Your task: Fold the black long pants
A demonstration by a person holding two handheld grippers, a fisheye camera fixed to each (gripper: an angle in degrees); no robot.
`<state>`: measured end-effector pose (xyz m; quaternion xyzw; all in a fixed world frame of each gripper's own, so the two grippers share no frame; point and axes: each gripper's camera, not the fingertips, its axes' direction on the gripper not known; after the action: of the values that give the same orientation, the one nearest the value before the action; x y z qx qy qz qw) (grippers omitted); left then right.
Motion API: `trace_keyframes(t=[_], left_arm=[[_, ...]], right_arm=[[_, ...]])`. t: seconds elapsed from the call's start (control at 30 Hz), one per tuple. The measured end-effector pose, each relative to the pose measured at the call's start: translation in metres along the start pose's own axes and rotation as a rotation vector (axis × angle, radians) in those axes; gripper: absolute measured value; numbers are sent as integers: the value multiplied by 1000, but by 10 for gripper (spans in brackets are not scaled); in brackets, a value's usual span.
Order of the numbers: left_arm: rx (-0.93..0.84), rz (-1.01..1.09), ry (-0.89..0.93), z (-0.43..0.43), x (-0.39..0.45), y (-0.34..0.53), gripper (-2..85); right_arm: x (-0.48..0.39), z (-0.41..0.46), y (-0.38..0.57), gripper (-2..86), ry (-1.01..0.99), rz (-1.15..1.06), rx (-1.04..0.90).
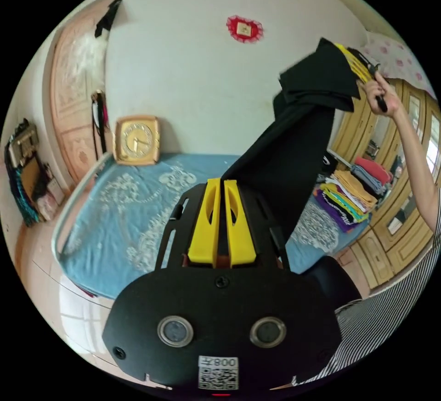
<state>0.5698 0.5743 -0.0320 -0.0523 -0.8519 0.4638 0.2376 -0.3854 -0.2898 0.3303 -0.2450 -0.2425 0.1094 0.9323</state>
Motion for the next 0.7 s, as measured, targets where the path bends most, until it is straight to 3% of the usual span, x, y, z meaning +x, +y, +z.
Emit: trace_keyframes(t=[0.1,0.2,0.27,0.3,0.43,0.47,0.6,0.7], left_arm=[[56,79,-54,-11,-6,-19,12],[-14,178,-50,11,4,-6,12],[-133,229,-17,46,15,21,12],[-260,232,5,78,22,47,12],[-759,210,39,194,39,152,12],[-797,199,44,203,40,161,12],[-832,139,24,232,32,174,14],[-846,59,63,250,13,173,18]], right_arm=[[7,-7,3,18,37,-31,23],[47,-27,37,15,166,48,13],[106,-47,93,10,277,237,-49],[122,-54,109,8,310,285,-67],[208,-120,241,2,532,830,-40],[206,-129,264,2,571,892,-5],[186,-99,263,2,642,844,-108],[179,-21,223,7,702,634,-354]])
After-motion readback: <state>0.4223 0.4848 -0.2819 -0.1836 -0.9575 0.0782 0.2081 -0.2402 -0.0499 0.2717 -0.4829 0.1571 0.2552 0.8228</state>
